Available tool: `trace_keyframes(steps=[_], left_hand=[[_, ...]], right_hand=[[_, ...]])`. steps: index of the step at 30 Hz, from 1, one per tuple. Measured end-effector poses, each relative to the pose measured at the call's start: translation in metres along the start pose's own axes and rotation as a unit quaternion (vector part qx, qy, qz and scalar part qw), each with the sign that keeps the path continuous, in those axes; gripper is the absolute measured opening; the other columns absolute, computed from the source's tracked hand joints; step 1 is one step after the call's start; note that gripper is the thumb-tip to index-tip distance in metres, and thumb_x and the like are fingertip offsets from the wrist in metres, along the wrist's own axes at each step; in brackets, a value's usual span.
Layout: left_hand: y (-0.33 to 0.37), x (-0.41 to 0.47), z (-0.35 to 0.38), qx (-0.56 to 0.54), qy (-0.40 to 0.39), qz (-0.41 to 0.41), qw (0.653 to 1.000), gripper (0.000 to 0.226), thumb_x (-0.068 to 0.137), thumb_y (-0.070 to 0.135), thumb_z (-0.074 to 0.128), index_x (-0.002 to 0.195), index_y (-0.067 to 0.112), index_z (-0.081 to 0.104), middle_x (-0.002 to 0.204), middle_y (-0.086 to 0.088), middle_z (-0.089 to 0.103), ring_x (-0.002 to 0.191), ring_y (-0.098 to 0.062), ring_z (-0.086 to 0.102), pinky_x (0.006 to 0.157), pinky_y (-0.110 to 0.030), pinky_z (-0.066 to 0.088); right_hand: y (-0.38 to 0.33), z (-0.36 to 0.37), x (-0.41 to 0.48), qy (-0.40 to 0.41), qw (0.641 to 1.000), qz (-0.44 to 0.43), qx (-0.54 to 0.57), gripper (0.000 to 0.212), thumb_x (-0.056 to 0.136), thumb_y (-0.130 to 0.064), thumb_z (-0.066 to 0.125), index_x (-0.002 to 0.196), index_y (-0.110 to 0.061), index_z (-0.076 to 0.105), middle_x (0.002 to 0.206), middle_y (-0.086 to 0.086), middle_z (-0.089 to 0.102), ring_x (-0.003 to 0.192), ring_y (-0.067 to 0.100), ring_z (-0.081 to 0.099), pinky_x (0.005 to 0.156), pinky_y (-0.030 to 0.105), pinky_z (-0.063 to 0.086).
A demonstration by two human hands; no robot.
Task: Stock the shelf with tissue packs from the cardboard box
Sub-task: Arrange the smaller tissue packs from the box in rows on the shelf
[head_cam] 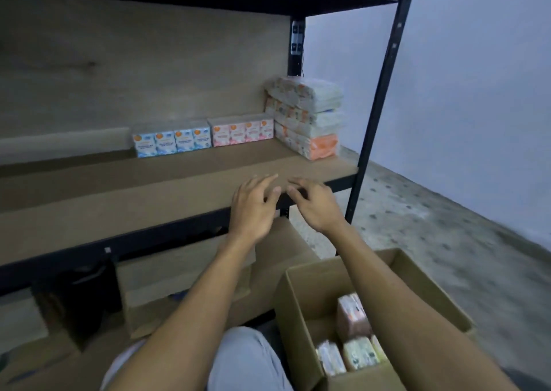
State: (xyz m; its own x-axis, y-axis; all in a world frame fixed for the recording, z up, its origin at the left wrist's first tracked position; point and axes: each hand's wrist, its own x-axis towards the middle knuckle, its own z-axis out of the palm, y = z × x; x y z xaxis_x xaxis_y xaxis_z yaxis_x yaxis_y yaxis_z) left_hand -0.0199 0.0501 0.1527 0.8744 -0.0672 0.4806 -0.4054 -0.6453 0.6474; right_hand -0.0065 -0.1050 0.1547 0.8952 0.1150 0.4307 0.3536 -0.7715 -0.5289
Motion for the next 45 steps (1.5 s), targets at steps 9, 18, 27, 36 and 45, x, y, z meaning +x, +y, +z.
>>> trace_keyframes(steps=[9, 18, 27, 36, 45], left_hand=[[0.035, -0.078, 0.111, -0.066, -0.109, -0.025, 0.992, 0.037, 0.098, 0.034, 0.044, 0.133, 0.026, 0.052, 0.139, 0.008, 0.050, 0.129, -0.012, 0.039, 0.103, -0.026, 0.027], [0.003, -0.101, 0.227, -0.062, -0.268, -0.152, 0.949, 0.045, 0.096, 0.040, 0.047, 0.139, 0.029, 0.043, 0.147, 0.003, 0.041, 0.136, -0.018, 0.034, 0.110, -0.040, 0.029], [-0.037, -0.102, 0.331, -0.036, -0.338, -0.165, 0.926, 0.045, 0.096, 0.038, 0.047, 0.139, 0.024, 0.044, 0.145, -0.001, 0.043, 0.134, -0.021, 0.036, 0.112, -0.040, 0.030], [-0.058, -0.109, 0.403, -0.033, -0.398, -0.176, 0.900, 0.058, 0.095, 0.045, 0.045, 0.148, 0.033, 0.025, 0.156, 0.004, 0.025, 0.143, -0.021, 0.019, 0.115, -0.044, 0.019], [-0.076, -0.123, 0.434, 0.043, -0.326, -0.271, 0.905, 0.068, 0.083, 0.056, 0.057, 0.140, 0.027, 0.036, 0.145, -0.004, 0.037, 0.134, -0.027, 0.028, 0.111, -0.043, 0.021]], right_hand=[[0.108, -0.031, -0.114, 0.003, 0.989, 0.148, -0.029, 0.038, 0.097, -0.034, 0.048, 0.126, -0.012, 0.059, 0.130, 0.004, 0.060, 0.123, 0.019, 0.052, 0.101, 0.029, 0.036], [0.236, 0.005, -0.170, -0.061, 0.960, 0.261, -0.076, 0.039, 0.092, -0.040, 0.053, 0.125, -0.018, 0.058, 0.131, 0.001, 0.058, 0.121, 0.018, 0.052, 0.103, 0.039, 0.041], [0.337, 0.040, -0.163, -0.158, 0.940, 0.269, -0.139, 0.046, 0.094, -0.045, 0.048, 0.136, -0.026, 0.047, 0.153, 0.001, 0.032, 0.141, 0.022, 0.025, 0.112, 0.045, 0.028], [0.394, 0.072, -0.159, -0.208, 0.915, 0.294, -0.184, 0.058, 0.094, -0.047, 0.045, 0.146, -0.027, 0.030, 0.159, 0.002, 0.015, 0.146, 0.025, 0.008, 0.117, 0.050, 0.014], [0.399, 0.087, -0.166, -0.199, 0.898, 0.299, -0.254, 0.053, 0.082, -0.050, 0.059, 0.125, -0.021, 0.048, 0.130, 0.009, 0.036, 0.118, 0.033, 0.035, 0.094, 0.046, 0.037]])
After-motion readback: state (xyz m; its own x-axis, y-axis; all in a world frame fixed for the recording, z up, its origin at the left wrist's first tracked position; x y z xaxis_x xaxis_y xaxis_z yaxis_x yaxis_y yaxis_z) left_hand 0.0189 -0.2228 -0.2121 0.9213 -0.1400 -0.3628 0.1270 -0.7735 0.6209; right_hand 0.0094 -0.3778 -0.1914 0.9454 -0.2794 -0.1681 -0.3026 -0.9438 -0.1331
